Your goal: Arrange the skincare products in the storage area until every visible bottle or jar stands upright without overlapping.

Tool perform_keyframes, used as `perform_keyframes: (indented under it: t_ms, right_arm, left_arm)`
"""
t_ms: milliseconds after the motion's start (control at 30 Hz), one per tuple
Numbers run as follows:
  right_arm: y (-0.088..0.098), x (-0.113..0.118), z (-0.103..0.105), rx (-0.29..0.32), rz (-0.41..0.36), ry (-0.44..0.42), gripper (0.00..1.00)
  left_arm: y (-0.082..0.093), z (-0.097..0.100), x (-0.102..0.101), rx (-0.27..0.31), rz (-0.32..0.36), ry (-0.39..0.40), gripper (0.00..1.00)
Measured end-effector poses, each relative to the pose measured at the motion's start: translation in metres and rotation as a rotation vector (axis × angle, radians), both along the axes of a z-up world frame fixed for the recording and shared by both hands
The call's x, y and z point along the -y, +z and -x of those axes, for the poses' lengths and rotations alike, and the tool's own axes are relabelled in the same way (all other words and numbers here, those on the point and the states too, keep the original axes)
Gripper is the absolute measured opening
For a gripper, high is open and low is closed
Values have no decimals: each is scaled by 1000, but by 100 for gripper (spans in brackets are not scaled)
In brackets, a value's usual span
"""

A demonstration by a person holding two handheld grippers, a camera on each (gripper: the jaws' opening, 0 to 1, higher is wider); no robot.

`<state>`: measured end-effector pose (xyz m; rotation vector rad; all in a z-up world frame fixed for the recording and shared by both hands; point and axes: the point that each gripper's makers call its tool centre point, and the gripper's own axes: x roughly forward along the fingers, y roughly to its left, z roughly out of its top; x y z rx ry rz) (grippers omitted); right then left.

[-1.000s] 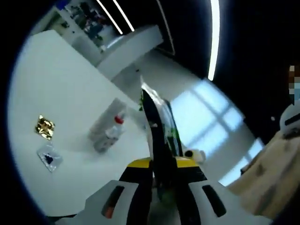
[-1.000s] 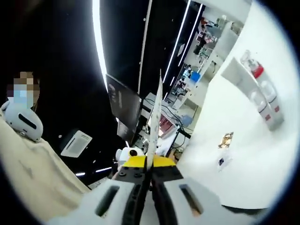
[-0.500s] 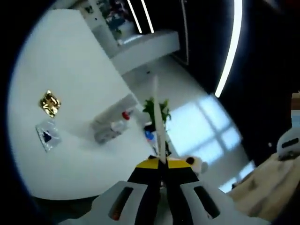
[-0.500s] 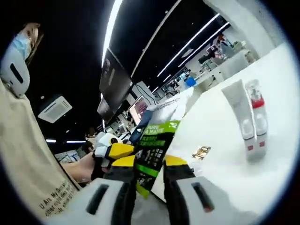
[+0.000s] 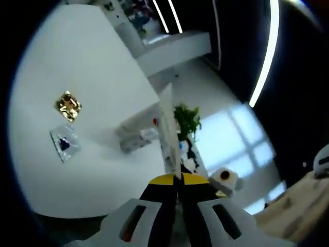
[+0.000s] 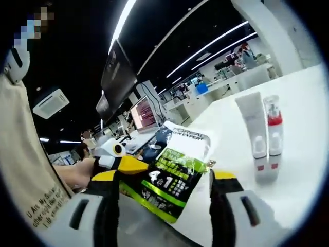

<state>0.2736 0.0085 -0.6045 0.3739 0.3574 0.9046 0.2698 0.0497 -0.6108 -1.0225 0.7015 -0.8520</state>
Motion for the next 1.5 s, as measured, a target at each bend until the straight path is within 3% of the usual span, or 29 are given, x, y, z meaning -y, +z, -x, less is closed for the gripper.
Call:
perform_keyframes:
  t_ms: [133, 633, 967, 1500]
  right_arm:
    - [-6, 11, -6, -5, 33, -35, 88]
    - [-34, 48, -11, -30, 195, -106, 99]
    - [-38, 71, -16, -18, 283, -162, 99]
    - [-40, 96, -17, -25, 318, -252, 99]
  left_arm:
    - [-9, -6, 2, -25, -7, 0, 0]
    - [-52, -36, 10, -95, -113, -16, 0]
    - [-74, -54, 15, -127, -158, -18, 0]
    - [-129, -99, 12, -161, -293, 8, 0]
